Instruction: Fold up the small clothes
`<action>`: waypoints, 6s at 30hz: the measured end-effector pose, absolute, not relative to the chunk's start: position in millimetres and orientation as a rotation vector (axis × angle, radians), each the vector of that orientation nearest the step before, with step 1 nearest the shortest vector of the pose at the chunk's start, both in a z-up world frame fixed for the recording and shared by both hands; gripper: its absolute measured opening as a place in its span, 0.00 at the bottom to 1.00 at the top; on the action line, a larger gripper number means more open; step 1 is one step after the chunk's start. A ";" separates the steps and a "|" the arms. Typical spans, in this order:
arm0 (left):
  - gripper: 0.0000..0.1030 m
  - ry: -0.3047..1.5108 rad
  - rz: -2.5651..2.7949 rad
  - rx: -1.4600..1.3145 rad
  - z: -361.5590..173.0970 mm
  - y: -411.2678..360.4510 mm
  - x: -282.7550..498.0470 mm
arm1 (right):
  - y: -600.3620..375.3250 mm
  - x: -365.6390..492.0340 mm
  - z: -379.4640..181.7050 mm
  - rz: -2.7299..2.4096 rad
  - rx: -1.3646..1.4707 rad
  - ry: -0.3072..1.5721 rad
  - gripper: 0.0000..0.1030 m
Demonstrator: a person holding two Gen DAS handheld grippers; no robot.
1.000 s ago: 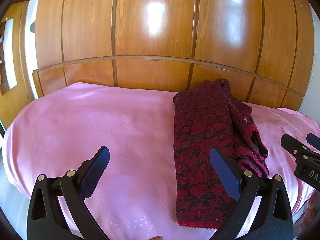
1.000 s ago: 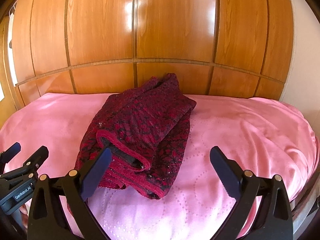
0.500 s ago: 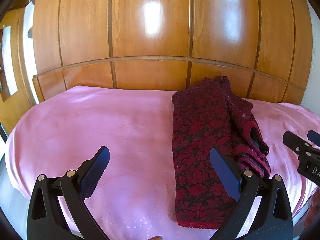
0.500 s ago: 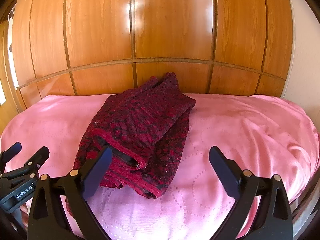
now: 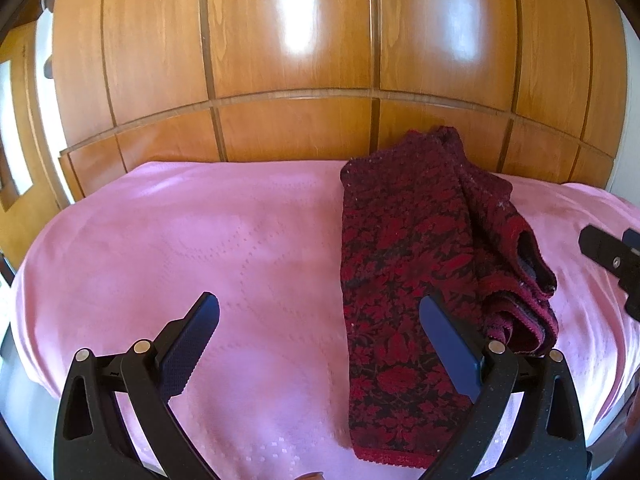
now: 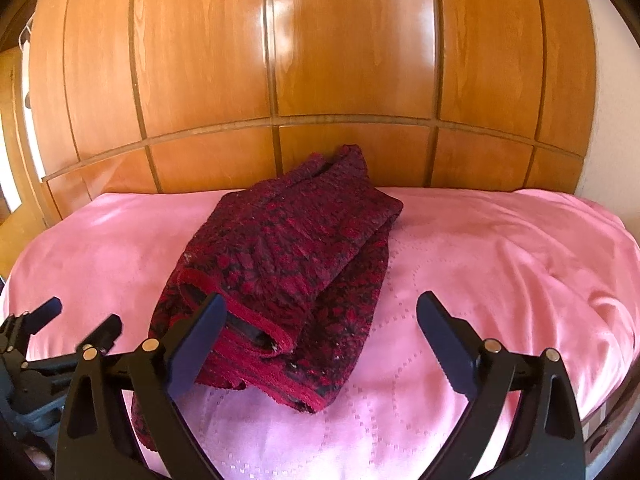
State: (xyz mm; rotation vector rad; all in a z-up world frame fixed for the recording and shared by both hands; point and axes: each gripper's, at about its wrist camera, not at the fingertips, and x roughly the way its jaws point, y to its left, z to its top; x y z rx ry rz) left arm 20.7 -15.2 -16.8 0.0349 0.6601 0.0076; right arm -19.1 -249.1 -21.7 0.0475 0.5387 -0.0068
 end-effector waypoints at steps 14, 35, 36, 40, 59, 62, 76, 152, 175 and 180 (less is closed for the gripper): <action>0.96 0.739 -0.114 -0.012 -35.6 -28.1 36.2 | -225.2 13.0 -23.3 0.258 0.032 0.557 0.83; 0.54 0.843 -0.502 0.023 -49.6 -65.1 35.8 | -370.4 50.2 5.5 -0.077 0.044 0.504 0.12; 0.44 0.872 -0.486 0.054 -57.6 -68.4 40.0 | -389.1 52.4 7.4 -0.126 0.048 0.499 0.12; 0.14 0.863 -0.504 -0.039 -47.7 -42.7 48.5 | -446.2 63.2 7.8 -0.277 0.052 0.502 0.12; 0.17 0.701 0.220 -0.154 40.5 163.6 259.0 | -590.1 145.4 -46.5 -0.684 0.116 0.712 0.19; 0.67 0.693 0.308 -0.192 33.7 171.5 262.3 | -578.2 134.1 -39.2 -0.653 0.116 0.676 0.55; 0.69 0.904 -0.406 -0.640 -80.3 62.7 176.7 | -373.5 97.9 -96.3 0.290 0.429 0.982 0.44; 0.67 0.785 0.087 -0.948 -88.7 241.7 176.1 | -307.0 47.1 -23.1 0.345 0.084 0.787 0.70; 0.13 0.746 0.390 -0.793 -106.3 321.8 233.8 | -186.3 89.9 -108.2 0.437 -0.141 0.845 0.86; 0.50 0.761 0.215 -0.780 -80.0 278.1 202.2 | -182.1 89.3 -104.4 0.431 -0.142 0.847 0.85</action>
